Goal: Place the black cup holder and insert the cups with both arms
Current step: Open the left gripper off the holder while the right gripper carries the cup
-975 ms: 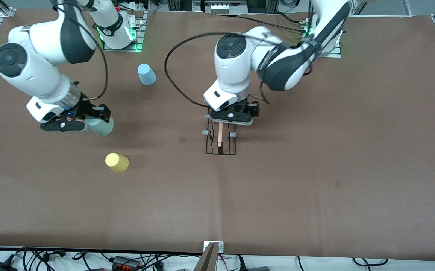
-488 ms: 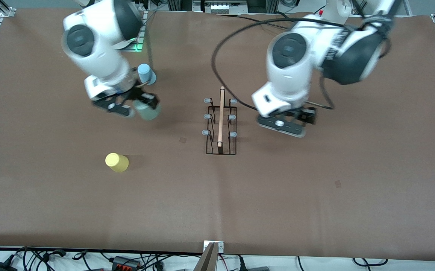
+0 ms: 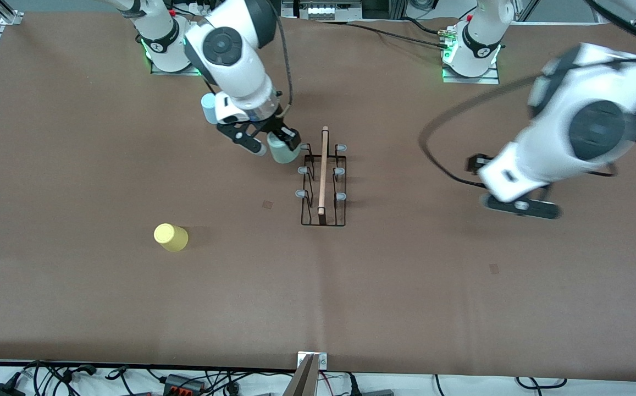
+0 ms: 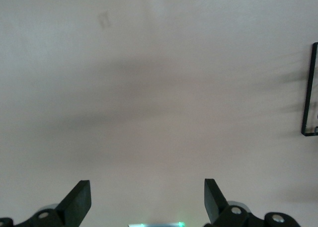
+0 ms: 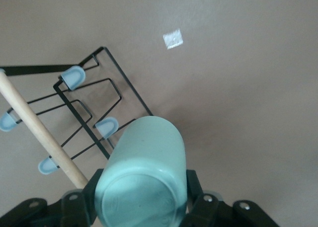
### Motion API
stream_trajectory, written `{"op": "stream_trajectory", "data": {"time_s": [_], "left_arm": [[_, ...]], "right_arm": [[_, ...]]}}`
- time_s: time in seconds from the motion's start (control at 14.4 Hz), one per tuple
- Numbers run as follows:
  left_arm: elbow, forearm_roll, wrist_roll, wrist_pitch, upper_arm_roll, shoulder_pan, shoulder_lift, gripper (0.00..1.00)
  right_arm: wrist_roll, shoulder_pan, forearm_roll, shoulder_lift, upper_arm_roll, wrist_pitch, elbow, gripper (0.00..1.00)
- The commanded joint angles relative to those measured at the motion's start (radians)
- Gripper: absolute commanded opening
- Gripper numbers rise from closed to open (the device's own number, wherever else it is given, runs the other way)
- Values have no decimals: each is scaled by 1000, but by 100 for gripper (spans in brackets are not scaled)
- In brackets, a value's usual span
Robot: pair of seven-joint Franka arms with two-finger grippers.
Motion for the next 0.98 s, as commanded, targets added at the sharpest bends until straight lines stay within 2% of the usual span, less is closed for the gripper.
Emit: {"op": "stream_trajectory", "data": {"time_s": [0.0,0.07,0.21,0.35,0.42,0.56,0.7,0.77,0.84,0.91], "left_arm": [[-6,-56,19,-26,20,45,-62,100],[-7,-64,19,-21,94,27,-89,100],[-18,-98,25,-21,269,-83,-146,100],[-44,-179,95,-9,436,-172,-189,100],[-79,-207,155,43,527,-208,-215,100],[-189,-208,221,161,571,-242,-302,100],[-242,-193,218,226,620,-312,-378,100],[-245,-193,217,227,621,-322,-390,100],[-250,-193,217,224,621,-319,-396,100],[-271,-193,224,223,620,-310,-401,100]], "right_arm": [[68,29,-6,12,0,12,10,18],[77,32,-6,12,2,11,9,18],[88,41,-6,18,16,12,9,18],[89,44,-6,30,23,20,6,18],[89,46,-8,33,25,29,3,19],[89,44,-23,48,31,37,1,19],[89,44,-60,71,31,46,1,23],[88,44,-61,82,31,69,1,32],[89,44,-60,88,31,78,3,59],[88,44,-61,93,31,81,4,78]]}}
